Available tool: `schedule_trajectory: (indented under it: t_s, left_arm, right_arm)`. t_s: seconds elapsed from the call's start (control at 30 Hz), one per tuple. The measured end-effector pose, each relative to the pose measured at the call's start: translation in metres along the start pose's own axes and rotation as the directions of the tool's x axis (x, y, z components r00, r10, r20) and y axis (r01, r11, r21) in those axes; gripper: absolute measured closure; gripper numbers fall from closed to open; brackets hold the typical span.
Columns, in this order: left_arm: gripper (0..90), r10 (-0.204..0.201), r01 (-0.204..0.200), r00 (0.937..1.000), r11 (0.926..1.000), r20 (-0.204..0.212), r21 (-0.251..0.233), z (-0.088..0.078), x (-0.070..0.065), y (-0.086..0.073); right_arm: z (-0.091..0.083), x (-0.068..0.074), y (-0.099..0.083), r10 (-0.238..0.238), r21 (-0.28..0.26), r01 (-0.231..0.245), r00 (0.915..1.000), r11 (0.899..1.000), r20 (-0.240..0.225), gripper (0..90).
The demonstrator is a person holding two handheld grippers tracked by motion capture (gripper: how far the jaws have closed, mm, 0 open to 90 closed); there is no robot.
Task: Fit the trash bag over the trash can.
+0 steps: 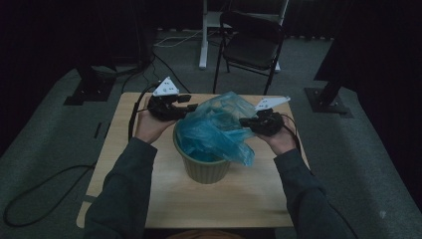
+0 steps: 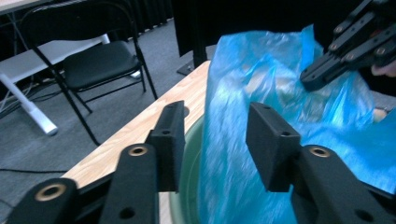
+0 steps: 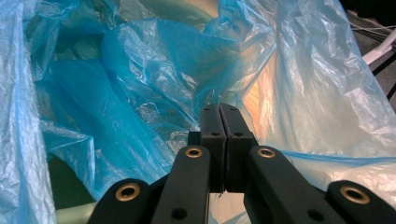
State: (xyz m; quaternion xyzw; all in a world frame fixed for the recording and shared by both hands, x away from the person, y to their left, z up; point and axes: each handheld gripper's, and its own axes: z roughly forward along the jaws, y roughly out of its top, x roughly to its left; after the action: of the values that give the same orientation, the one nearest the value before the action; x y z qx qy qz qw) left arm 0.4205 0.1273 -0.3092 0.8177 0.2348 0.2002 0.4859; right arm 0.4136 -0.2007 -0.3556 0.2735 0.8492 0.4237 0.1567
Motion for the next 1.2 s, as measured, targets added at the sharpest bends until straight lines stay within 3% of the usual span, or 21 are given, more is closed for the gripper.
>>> schedule_trajectory:
  t_s: [0.2,0.4,0.53,0.57,0.63,0.73,0.97,1.13,1.17,1.2]
  left_arm:
    - [48.1,-0.009,0.008,0.9996,0.9999,0.027,0.011,0.017,-0.005,0.009]
    - [46.9,-0.015,0.015,0.9999,0.9981,-0.001,0.059,0.039,-0.006,0.015]
    - [63.3,0.025,-0.013,0.9963,0.9898,-0.083,0.142,0.053,-0.009,0.014]
    - [69.6,0.028,-0.013,0.9948,0.9882,-0.098,0.153,0.054,-0.008,0.013]
    - [72.6,0.031,-0.01,0.992,0.9852,-0.122,0.171,0.056,-0.007,0.012]
    - [84.8,0.026,0.002,0.989,0.9826,-0.146,0.186,0.055,-0.002,0.009]
    - [87.7,-0.017,0.055,0.9845,0.9758,-0.174,0.212,0.047,0.013,-0.006]
    - [87.4,-0.11,0.144,0.9796,0.9684,-0.169,0.204,0.04,0.031,-0.028]
    - [87.4,-0.11,0.144,0.9796,0.9684,-0.169,0.204,0.04,0.031,-0.028]
    - [87.4,-0.131,0.165,0.9771,0.9643,-0.168,0.208,0.037,0.036,-0.036]
  right_arm:
    - [0.0,0.001,0.0,-0.005,-0.003,0.004,1.0,1.0,-0.005,89.6]
    - [0.0,0.001,0.0,-0.01,-0.003,0.01,0.9999,1.0,-0.008,89.8]
    - [0.0,0.001,0.0,-0.011,-0.001,0.011,0.9999,1.0,-0.009,89.7]
    - [0.0,0.001,0.0,-0.012,0.0,0.012,0.9999,1.0,-0.008,89.8]
    - [0.0,0.0,0.0,-0.013,0.001,0.013,0.9999,1.0,-0.007,89.8]
    - [-0.001,-0.002,0.0,-0.01,0.003,0.01,0.9999,1.0,0.003,89.9]
    - [-0.002,-0.009,-0.003,0.007,0.01,-0.008,0.9997,1.0,0.022,90.0]
    - [0.002,-0.015,-0.008,0.033,0.023,-0.034,0.9991,0.999,0.025,90.0]
    - [0.002,-0.015,-0.008,0.033,0.023,-0.034,0.9991,0.999,0.025,90.0]
    - [0.003,-0.016,-0.009,0.036,0.025,-0.036,0.9991,0.999,0.024,90.0]
